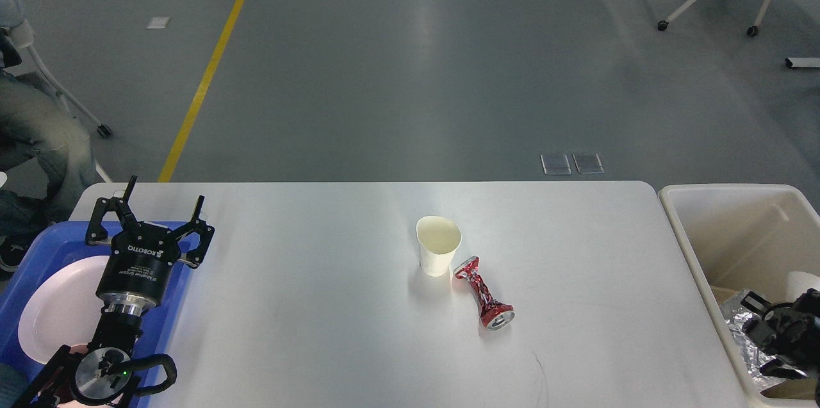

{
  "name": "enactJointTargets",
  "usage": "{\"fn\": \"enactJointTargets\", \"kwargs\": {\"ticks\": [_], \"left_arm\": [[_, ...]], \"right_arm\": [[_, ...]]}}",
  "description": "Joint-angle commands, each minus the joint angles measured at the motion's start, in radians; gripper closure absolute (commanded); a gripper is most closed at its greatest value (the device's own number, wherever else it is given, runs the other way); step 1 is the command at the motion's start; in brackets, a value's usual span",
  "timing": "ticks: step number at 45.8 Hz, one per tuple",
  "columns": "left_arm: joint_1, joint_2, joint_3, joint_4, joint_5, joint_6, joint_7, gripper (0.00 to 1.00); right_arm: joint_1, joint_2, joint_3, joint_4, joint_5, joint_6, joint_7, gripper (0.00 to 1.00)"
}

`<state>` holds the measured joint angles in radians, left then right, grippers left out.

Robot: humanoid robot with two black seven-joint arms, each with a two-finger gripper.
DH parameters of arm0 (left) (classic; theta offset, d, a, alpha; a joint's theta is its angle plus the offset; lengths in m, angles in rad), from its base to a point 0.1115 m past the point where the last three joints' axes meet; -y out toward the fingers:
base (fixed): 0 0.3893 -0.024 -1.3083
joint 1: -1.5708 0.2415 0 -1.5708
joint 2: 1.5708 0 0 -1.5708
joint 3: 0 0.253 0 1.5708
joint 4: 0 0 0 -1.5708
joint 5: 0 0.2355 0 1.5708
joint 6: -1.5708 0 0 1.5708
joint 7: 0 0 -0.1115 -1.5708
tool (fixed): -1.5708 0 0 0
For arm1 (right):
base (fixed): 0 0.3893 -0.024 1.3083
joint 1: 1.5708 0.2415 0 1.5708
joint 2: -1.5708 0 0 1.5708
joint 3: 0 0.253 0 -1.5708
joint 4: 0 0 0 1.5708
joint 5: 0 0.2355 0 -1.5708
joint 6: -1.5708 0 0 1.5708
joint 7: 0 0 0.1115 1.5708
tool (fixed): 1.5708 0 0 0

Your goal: Tidy desktop

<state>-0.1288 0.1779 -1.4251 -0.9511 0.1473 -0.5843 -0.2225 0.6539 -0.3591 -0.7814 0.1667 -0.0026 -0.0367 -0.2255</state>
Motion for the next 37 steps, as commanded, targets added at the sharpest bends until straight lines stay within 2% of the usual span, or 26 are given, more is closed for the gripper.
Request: {"fn": "enactJointTargets", "kwargs": {"ticks": [1, 17, 18, 20, 21, 22, 24, 26, 37], "left_arm": [[0.000, 0.000, 0.000, 0.000, 0.000, 0.000, 0.000, 0.04], [0.000, 0.000, 0.000, 0.000, 0.000, 0.000, 0.000, 0.04], [0.000, 0.000, 0.000, 0.000, 0.000, 0.000, 0.000, 0.04], [0.000, 0.000, 0.000, 0.000, 0.000, 0.000, 0.002, 0.04], [0.000, 0.000, 0.000, 0.000, 0.000, 0.000, 0.000, 0.04], [0.000, 0.000, 0.000, 0.000, 0.000, 0.000, 0.000, 0.04], [0.000, 0.000, 0.000, 0.000, 0.000, 0.000, 0.002, 0.04], [0.000, 0.000, 0.000, 0.000, 0.000, 0.000, 0.000, 0.04], [0.000, 0.000, 0.000, 0.000, 0.000, 0.000, 0.002, 0.04]], "right_arm": [[-0.007, 0.008, -0.006, -0.009, -0.014, 0.001, 0.005, 1.00], [-0.039, 0.028, 0.001, -0.007, -0.013, -0.011, 0.003, 0.98], [-0.039, 0.031, 0.001, -0.007, -0.013, -0.015, 0.003, 0.90], [-0.039, 0.034, 0.002, -0.007, -0.013, -0.032, 0.003, 0.63], [-0.039, 0.034, 0.005, -0.009, -0.013, -0.079, 0.003, 0.28], [-0.039, 0.035, 0.005, -0.007, -0.013, -0.103, 0.003, 0.16], [-0.039, 0.037, 0.008, -0.006, -0.011, -0.140, 0.003, 0.04], [-0.040, 0.042, 0.008, -0.004, -0.013, -0.161, 0.003, 0.00], [-0.040, 0.045, 0.007, 0.007, -0.016, -0.161, 0.003, 0.00]]}}
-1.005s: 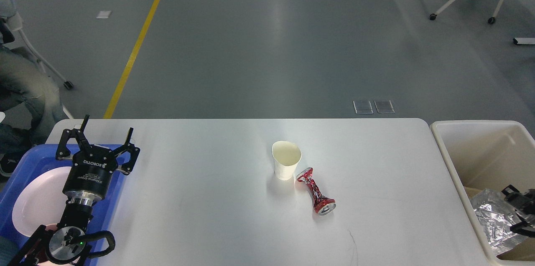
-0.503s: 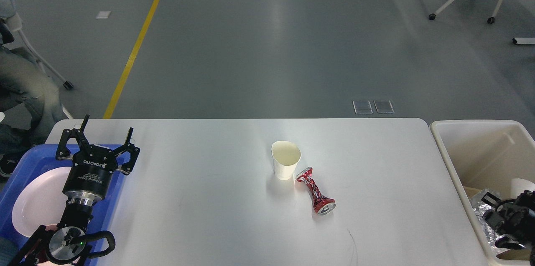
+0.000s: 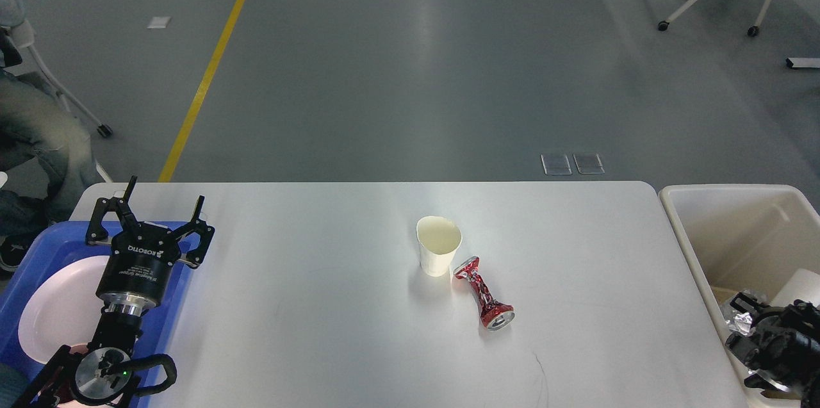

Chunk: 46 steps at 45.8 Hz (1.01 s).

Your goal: Tidy desktop

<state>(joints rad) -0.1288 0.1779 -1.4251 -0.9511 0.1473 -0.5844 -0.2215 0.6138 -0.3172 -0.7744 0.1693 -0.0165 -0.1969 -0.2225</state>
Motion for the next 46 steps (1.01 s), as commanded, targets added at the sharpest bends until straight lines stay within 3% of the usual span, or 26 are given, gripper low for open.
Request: {"fn": "enactJointTargets", "kwargs": {"ticks": [1, 22, 29, 38, 46], "left_arm": [[0.000, 0.000, 0.000, 0.000, 0.000, 0.000, -0.001, 0.04], [0.000, 0.000, 0.000, 0.000, 0.000, 0.000, -0.001, 0.04], [0.000, 0.000, 0.000, 0.000, 0.000, 0.000, 0.001, 0.04], [0.000, 0.000, 0.000, 0.000, 0.000, 0.000, 0.001, 0.04], [0.000, 0.000, 0.000, 0.000, 0.000, 0.000, 0.001, 0.04]], "right_arm": [[-0.002, 0.003, -0.002, 0.004, -0.002, -0.001, 0.000, 0.00], [0.015, -0.010, -0.005, 0.018, -0.003, 0.028, 0.000, 0.00], [0.128, -0.062, -0.013, 0.102, -0.035, 0.047, 0.000, 0.00], [0.441, -0.235, -0.016, 0.435, -0.290, 0.204, -0.008, 0.00], [0.736, -0.277, -0.075, 0.584, -0.402, 0.467, -0.014, 0.00]]}}
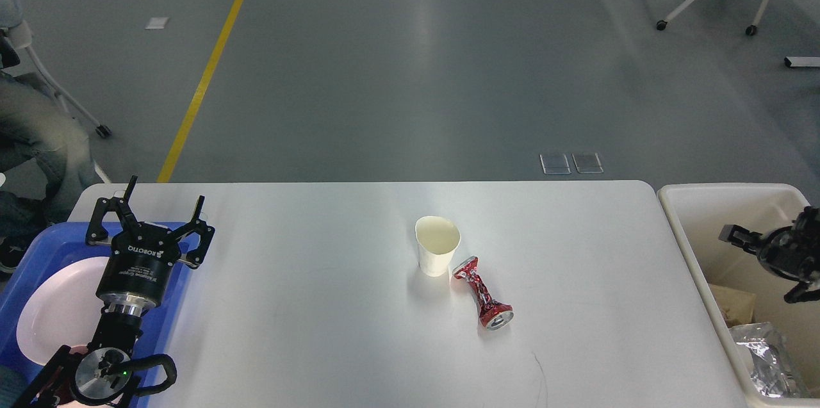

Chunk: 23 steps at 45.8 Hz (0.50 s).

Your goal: Tidy desktop

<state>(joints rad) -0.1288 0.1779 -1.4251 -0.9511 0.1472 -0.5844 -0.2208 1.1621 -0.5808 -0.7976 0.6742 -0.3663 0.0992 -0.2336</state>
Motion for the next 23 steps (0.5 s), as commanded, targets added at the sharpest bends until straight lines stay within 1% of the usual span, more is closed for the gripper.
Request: {"fn": "enactJointTargets", "kwargs": {"ticks": [1, 5, 9, 13, 19, 23], "left_arm": [[0.000, 0.000, 0.000, 0.000, 0.000, 0.000, 0.000, 0.04], [0.000, 0.000, 0.000, 0.000, 0.000, 0.000, 0.000, 0.04], [0.000, 0.000, 0.000, 0.000, 0.000, 0.000, 0.000, 0.04], [0.000, 0.000, 0.000, 0.000, 0.000, 0.000, 0.000, 0.04], [0.000, 0.000, 0.000, 0.000, 0.000, 0.000, 0.000, 0.04], [0.000, 0.000, 0.000, 0.000, 0.000, 0.000, 0.000, 0.04]], "right_arm": [[0.229, -0.010, -0.072, 0.090, -0.053, 0.213, -0.003, 0.00], [0.396, 0.030, -0.146, 0.129, -0.049, 0.367, -0.003, 0.00], [0.540, 0.070, -0.193, 0.175, -0.039, 0.494, -0.003, 0.00], [0.689, 0.091, -0.207, 0.258, -0.019, 0.582, -0.003, 0.00], [0.915, 0.185, -0.256, 0.401, -0.008, 0.709, -0.003, 0.00], [1.050, 0.231, -0.259, 0.488, 0.058, 0.792, -0.004, 0.00]]}}
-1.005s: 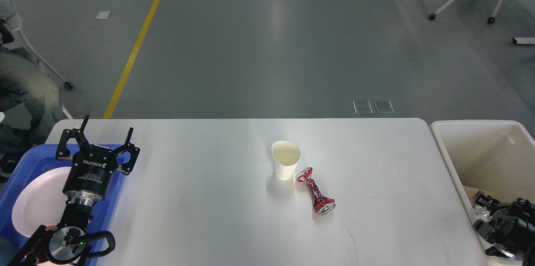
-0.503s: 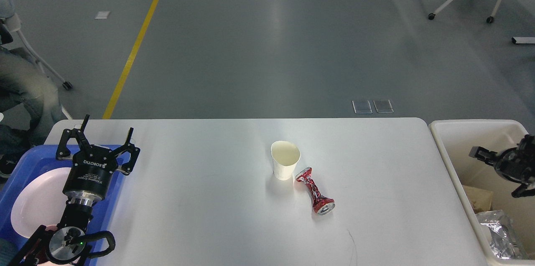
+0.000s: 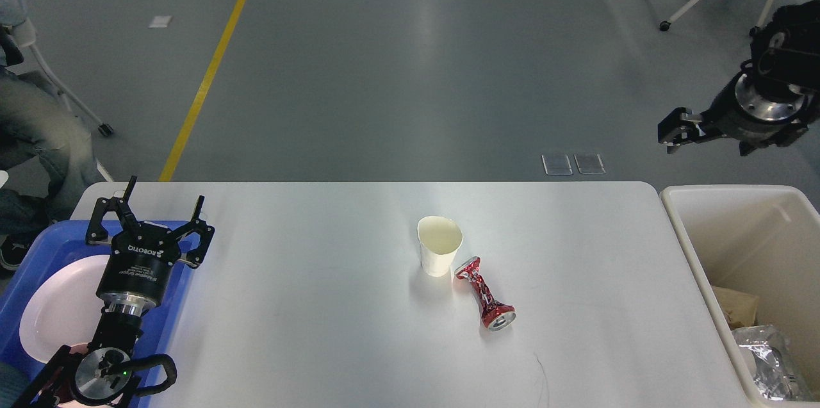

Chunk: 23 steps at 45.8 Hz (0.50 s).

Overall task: Tidy desktop
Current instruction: 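Raise the right gripper out of the bin and move over the paper cup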

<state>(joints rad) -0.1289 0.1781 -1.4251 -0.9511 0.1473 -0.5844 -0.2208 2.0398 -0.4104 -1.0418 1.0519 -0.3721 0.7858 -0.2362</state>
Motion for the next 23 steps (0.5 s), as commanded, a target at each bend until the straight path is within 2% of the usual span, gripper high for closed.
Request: {"fn": "enactJointTargets", "kwargs": {"ticks": [1, 8, 15, 23], "left_arm": [[0.000, 0.000, 0.000, 0.000, 0.000, 0.000, 0.000, 0.04], [0.000, 0.000, 0.000, 0.000, 0.000, 0.000, -0.002, 0.04], [0.000, 0.000, 0.000, 0.000, 0.000, 0.000, -0.002, 0.04], [0.000, 0.000, 0.000, 0.000, 0.000, 0.000, 0.000, 0.04]], "right_arm": [[0.204, 0.064, -0.017, 0.135, 0.091, 0.122, -0.002, 0.00], [0.394, 0.097, -0.026, 0.333, 0.284, 0.161, -0.002, 0.00], [0.491, 0.157, -0.024, 0.565, 0.363, 0.116, -0.006, 0.00], [0.496, 0.159, -0.050, 0.586, 0.412, 0.069, -0.008, 0.00]]}}
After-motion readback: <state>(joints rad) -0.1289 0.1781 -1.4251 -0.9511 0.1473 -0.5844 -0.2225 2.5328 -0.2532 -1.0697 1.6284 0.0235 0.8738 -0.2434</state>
